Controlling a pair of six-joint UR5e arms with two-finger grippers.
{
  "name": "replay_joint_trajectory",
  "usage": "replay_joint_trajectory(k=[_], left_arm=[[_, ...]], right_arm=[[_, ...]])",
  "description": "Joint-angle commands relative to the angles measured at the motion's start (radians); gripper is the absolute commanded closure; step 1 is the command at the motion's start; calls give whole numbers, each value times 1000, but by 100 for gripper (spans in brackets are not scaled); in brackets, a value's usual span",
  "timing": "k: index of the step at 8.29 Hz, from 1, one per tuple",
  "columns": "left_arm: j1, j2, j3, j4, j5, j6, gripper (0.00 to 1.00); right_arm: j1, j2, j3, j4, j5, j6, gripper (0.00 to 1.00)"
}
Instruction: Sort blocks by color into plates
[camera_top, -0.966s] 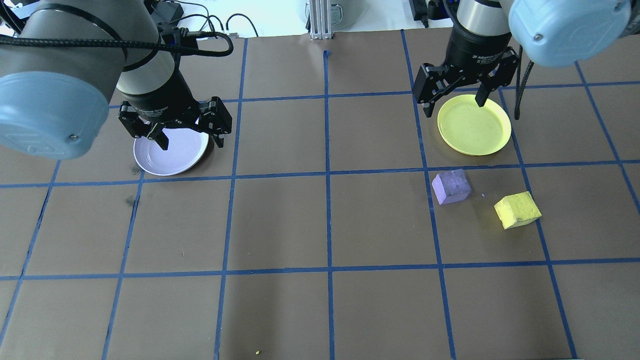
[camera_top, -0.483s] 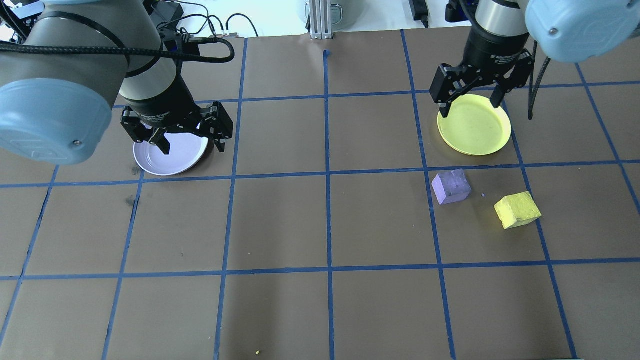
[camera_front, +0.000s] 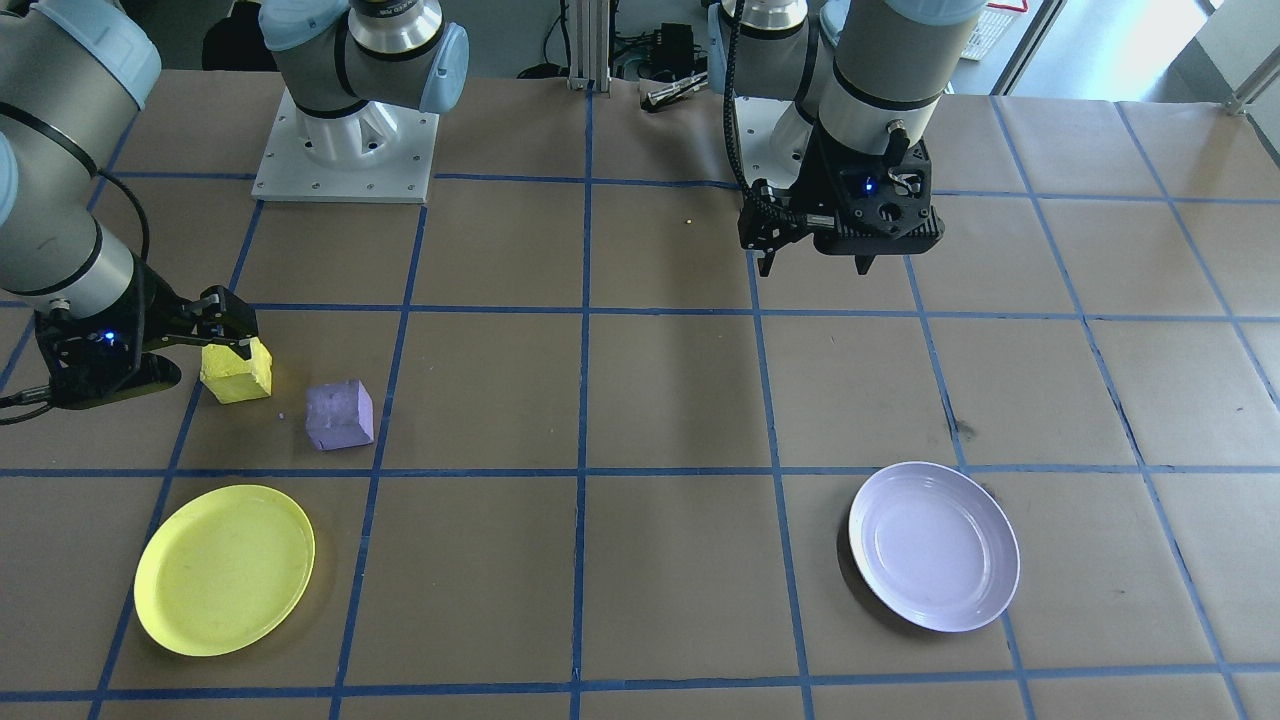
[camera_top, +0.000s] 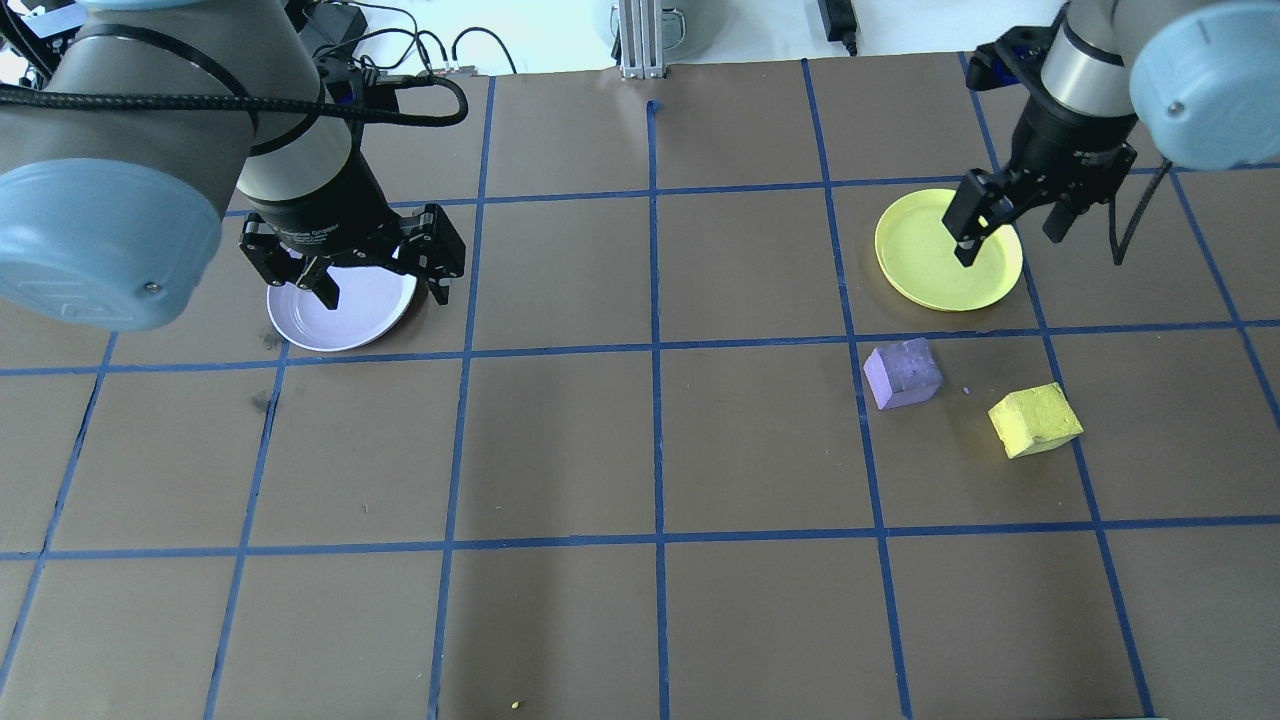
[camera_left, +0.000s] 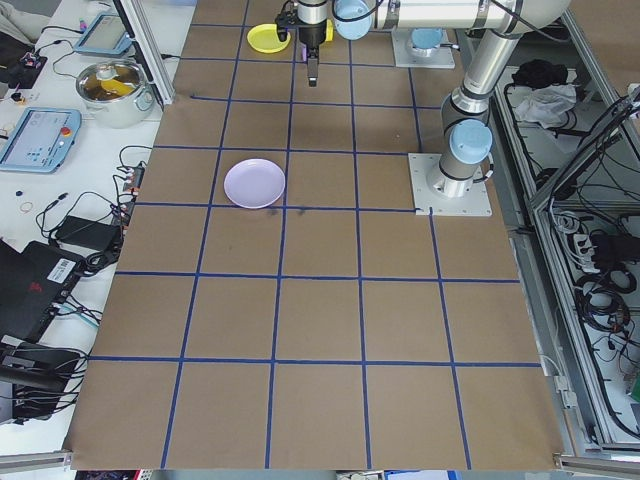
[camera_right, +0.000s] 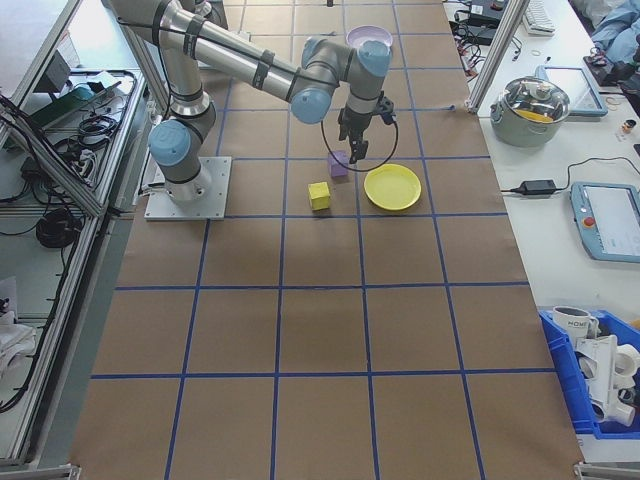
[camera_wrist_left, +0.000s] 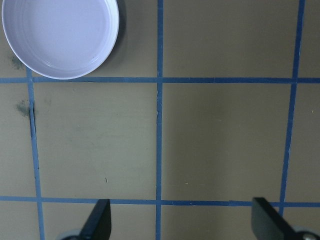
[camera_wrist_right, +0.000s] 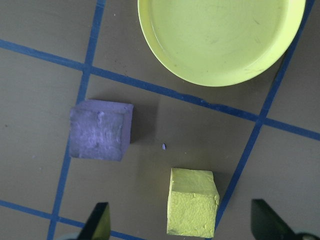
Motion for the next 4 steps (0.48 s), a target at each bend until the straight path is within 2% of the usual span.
replay_joint_trajectory(k=[1, 4], left_arm=[[0, -1, 0, 0, 0, 0, 0], [0, -1, 0, 2, 0, 0, 0]], right_arm=[[-85, -28, 269, -310, -2, -194, 0], [-118, 2, 401, -465, -3, -232, 0]])
